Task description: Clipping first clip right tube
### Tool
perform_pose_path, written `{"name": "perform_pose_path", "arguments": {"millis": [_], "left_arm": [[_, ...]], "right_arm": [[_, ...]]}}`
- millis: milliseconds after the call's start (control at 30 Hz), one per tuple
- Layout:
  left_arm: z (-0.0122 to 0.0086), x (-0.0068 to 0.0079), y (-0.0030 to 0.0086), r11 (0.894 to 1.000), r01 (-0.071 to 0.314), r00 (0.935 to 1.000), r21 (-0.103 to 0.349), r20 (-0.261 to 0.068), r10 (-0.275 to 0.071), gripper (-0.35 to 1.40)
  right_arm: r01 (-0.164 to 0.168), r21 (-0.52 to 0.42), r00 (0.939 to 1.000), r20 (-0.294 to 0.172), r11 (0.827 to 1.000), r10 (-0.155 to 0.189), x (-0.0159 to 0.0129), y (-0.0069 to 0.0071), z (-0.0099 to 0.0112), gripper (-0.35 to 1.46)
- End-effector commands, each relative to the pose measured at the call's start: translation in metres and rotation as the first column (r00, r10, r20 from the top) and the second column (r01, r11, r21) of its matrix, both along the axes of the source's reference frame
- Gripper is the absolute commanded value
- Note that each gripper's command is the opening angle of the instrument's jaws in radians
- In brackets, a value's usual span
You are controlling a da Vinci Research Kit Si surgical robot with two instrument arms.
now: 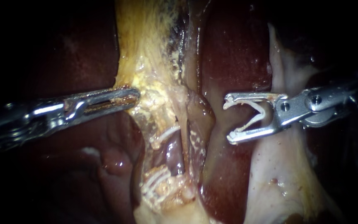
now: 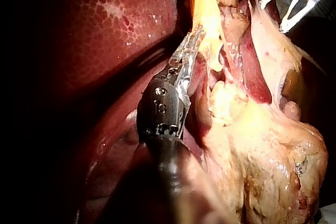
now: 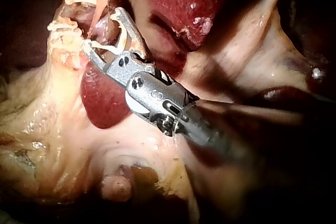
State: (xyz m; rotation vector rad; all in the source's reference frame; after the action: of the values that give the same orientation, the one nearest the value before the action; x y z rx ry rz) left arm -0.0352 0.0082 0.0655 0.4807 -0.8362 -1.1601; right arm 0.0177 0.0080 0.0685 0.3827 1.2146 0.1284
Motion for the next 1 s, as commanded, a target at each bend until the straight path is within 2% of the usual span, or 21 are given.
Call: {"name": "perform_pose_path", "arguments": {"millis": [33,133,267,367,533,767,1000], "left_arm": [[-0.0001,0.0001,0.0,1.0,0.0,1.0,0.0,0.0,0.0,-0.35],[-0.001,0.0008,0.0006,1.0,-0.005,1.0,0.007,0.004,0.005,-0.35],[-0.003,0.0025,0.002,1.0,0.006,1.0,0.009,-0.007,-0.006,-0.35],[-0.0049,0.0034,0.0026,1.0,0.02,0.9998,0.007,-0.003,-0.02,-0.35],[-0.0077,0.0037,0.0025,0.999,0.034,0.9994,0.009,0.005,-0.034,-0.35],[-0.0104,0.0031,0.0018,0.999,0.039,0.9992,-0.011,0.011,-0.039,-0.35],[-0.0108,0.0031,0.0017,0.999,0.037,0.9993,-0.015,0.009,-0.037,-0.35]], "right_arm": [[0.003,0.001,1.0,-0.003,1.0,-0.003,0.0001,-0.0001,0.0,0.6],[0.031,0.004,0.9993,-0.022,1.0,-0.031,0.0007,-0.0007,0.0004,0.6],[0.064,0.103,0.9974,-0.039,0.993,-0.06,0.0025,-0.0024,0.0017,0.6],[0.083,0.197,0.9963,-0.041,0.977,-0.076,0.0044,-0.0039,0.0033,0.59],[0.103,0.288,0.9947,-0.036,0.952,-0.097,0.0065,-0.0059,0.0068,0.58],[0.118,0.332,0.993,-0.032,0.936,-0.114,0.0084,-0.0063,0.0111,0.58],[0.153,0.352,0.9881,-0.045,0.923,-0.147,0.0109,-0.006,0.0122,0.58]]}}
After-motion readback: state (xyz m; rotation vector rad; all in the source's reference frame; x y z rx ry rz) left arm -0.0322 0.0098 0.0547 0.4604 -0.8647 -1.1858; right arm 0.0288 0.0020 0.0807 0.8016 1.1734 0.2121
